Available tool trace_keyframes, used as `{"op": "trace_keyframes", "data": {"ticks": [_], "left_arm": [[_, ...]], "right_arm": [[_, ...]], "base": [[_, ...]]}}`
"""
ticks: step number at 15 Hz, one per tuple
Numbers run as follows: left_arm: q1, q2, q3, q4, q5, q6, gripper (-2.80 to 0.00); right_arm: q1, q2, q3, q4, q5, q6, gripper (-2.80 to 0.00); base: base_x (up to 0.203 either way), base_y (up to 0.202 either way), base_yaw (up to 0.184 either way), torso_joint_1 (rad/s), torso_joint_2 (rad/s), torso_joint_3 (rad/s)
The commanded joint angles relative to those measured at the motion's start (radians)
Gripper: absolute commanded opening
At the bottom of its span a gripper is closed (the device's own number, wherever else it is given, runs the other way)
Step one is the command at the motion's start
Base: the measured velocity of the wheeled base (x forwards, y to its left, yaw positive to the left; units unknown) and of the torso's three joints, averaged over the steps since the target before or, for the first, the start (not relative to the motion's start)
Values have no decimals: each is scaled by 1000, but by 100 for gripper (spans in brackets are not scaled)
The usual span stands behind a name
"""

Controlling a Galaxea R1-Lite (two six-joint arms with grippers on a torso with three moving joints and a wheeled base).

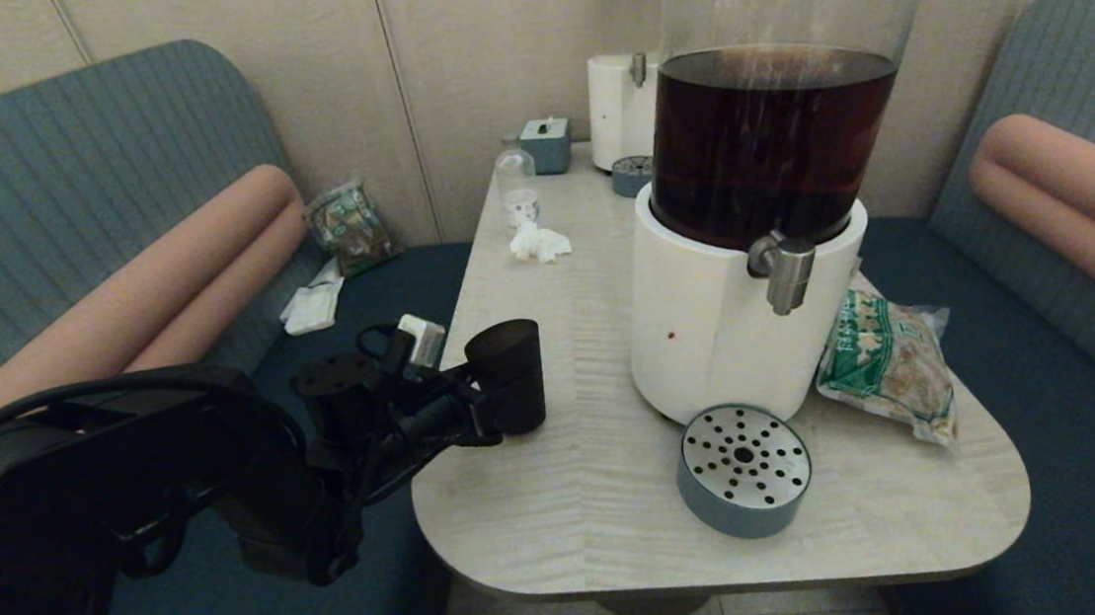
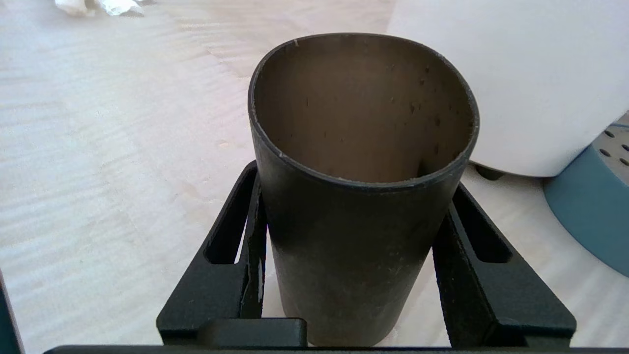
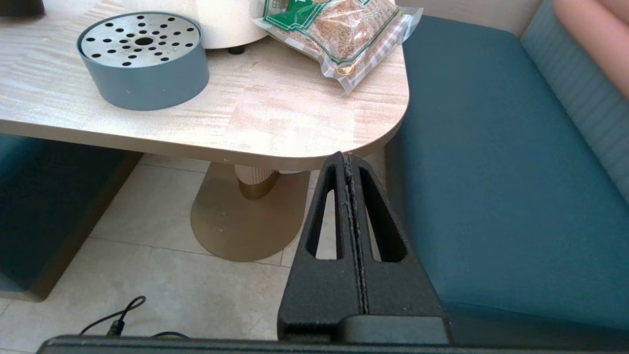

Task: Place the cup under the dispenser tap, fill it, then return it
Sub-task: Place the cup next to the water dispenser

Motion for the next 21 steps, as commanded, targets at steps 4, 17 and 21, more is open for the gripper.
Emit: {"op": "trace_keyframes", "data": {"ticks": [4, 17, 21], "left_arm": [[11, 89, -59, -3, -2, -1, -280], [39, 98, -88, -7, -4, 4, -280], [31, 50, -13, -8, -4, 7, -280]], "right_arm": [[0, 1, 0, 0, 0, 0, -280], [0, 1, 0, 0, 0, 0, -280], [0, 1, 0, 0, 0, 0, -280]], "base": [[0, 0, 0, 0, 0, 0], [0, 0, 0, 0, 0, 0], [0, 0, 0, 0, 0, 0]]}}
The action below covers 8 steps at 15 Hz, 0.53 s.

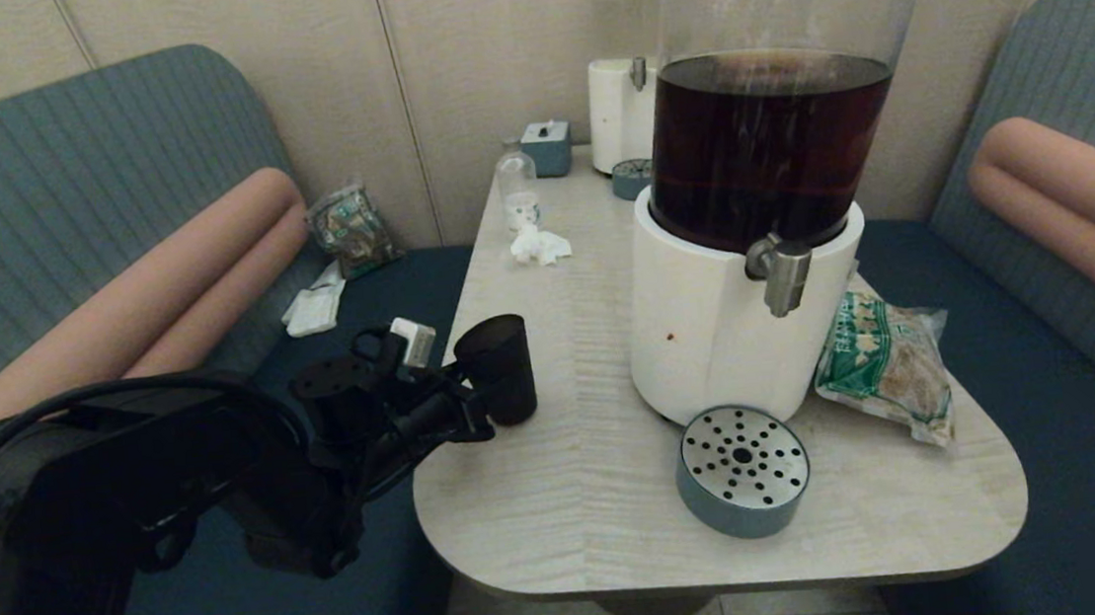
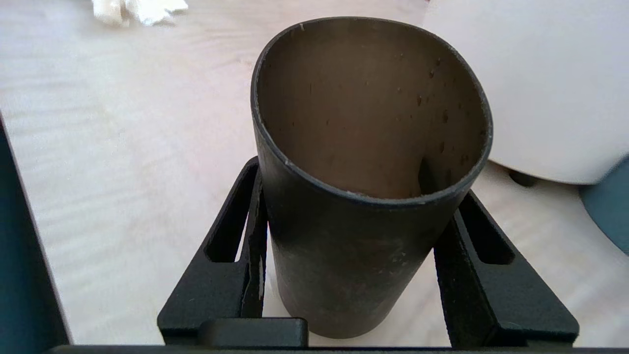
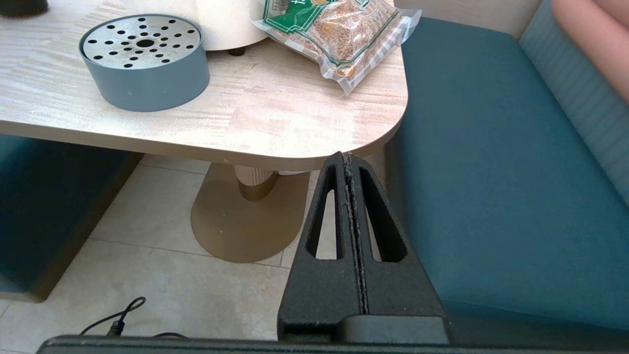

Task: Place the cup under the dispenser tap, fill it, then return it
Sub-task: Place the cup next to the water dispenser

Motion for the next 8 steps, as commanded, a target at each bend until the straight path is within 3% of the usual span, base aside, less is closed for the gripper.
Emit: {"op": "trace_keyframes", "data": {"ticks": [1, 8], "left_arm": [[-4, -18, 19, -11, -5, -4, -280], [-7, -12, -9, -7, -2, -6, -280]], "right_arm": [[0, 1, 0, 0, 0, -2, -280], [0, 1, 0, 0, 0, -1, -280]], "base": [[0, 0, 0, 0, 0, 0], [0, 0, 0, 0, 0, 0]]}}
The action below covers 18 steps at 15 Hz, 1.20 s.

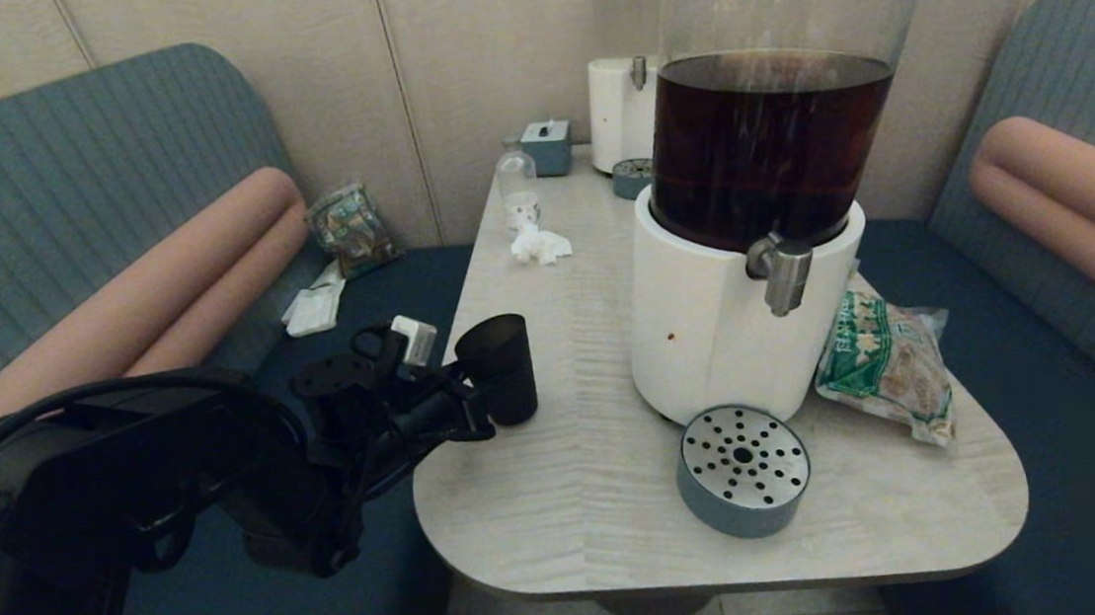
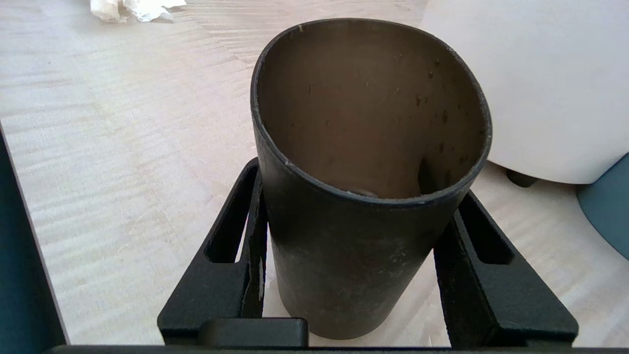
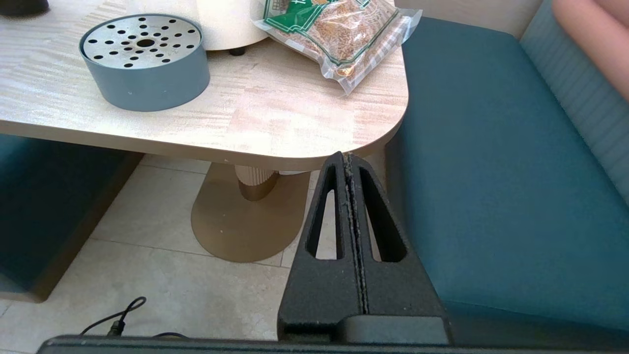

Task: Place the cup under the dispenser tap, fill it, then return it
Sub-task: Place the cup next to the water dispenser

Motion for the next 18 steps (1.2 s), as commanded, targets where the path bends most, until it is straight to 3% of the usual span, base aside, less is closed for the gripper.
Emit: {"op": "trace_keyframes", "data": {"ticks": [1, 2, 3, 12, 18], "left_arm": [[0, 3, -5, -12, -3, 0, -280], [-2, 3, -13, -9, -2, 1, -280], [-2, 1, -13, -6, -2, 6, 0], [-23, -50, 23, -13, 13, 6, 0], [-19, -282, 323, -21, 12, 12, 0]], "right_arm": [[0, 1, 0, 0, 0, -1, -280], [0, 1, 0, 0, 0, -1, -280], [0, 1, 0, 0, 0, -2, -280], [0, 1, 0, 0, 0, -1, -280], [0, 1, 0, 0, 0, -1, -280]], "base": [[0, 0, 0, 0, 0, 0], [0, 0, 0, 0, 0, 0], [0, 0, 0, 0, 0, 0], [0, 0, 0, 0, 0, 0], [0, 0, 0, 0, 0, 0]]}}
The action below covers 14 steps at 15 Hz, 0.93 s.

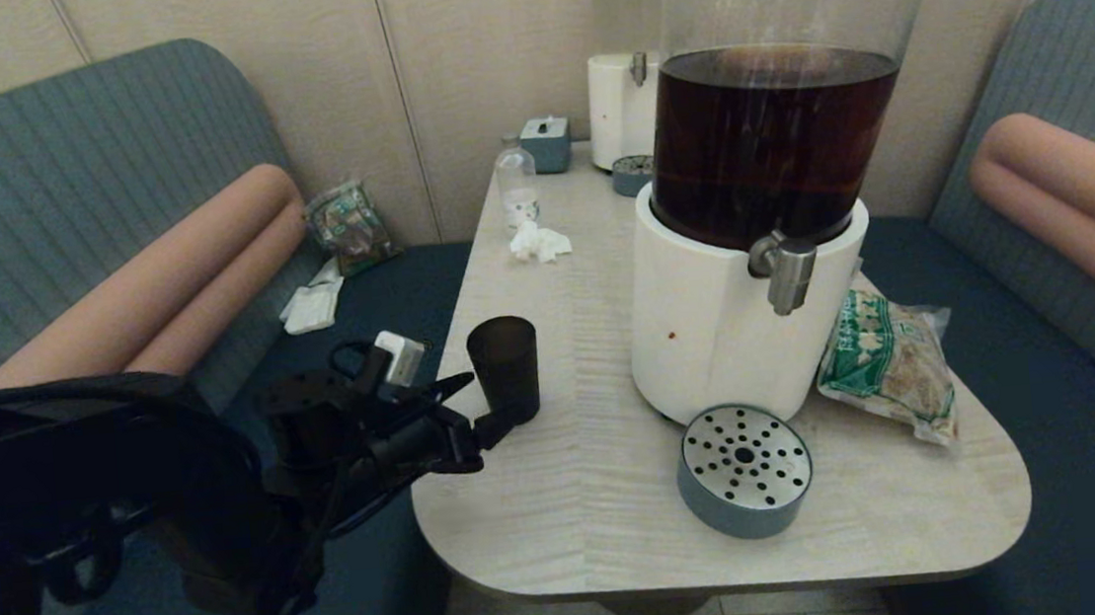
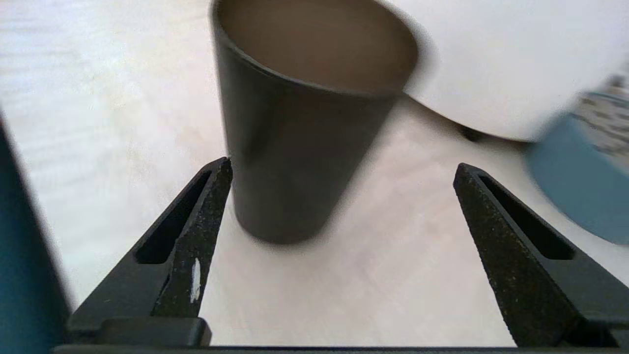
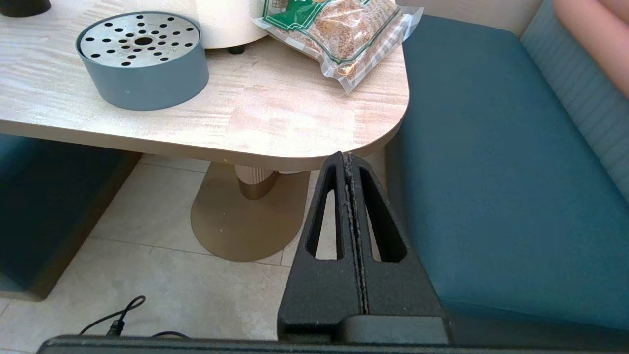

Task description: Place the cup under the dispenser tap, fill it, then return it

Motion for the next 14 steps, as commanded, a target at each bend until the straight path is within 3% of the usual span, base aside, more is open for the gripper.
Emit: {"op": "trace_keyframes", "data": {"ticks": [1, 8, 9, 14], "left_arm": [[5, -135, 115, -9, -2, 2, 0], [7, -394, 323, -7, -2, 4, 0], [7, -457, 365, -7, -2, 4, -280], [7, -840, 570, 17, 29, -2, -280]], "right_arm": [[0, 1, 0, 0, 1, 0, -280], [0, 1, 0, 0, 1, 0, -280], [0, 1, 0, 0, 1, 0, -280], [0, 1, 0, 1, 1, 0, -280]], "base": [[0, 0, 0, 0, 0, 0], [0, 0, 0, 0, 0, 0], [0, 0, 0, 0, 0, 0], [0, 0, 0, 0, 0, 0]]}}
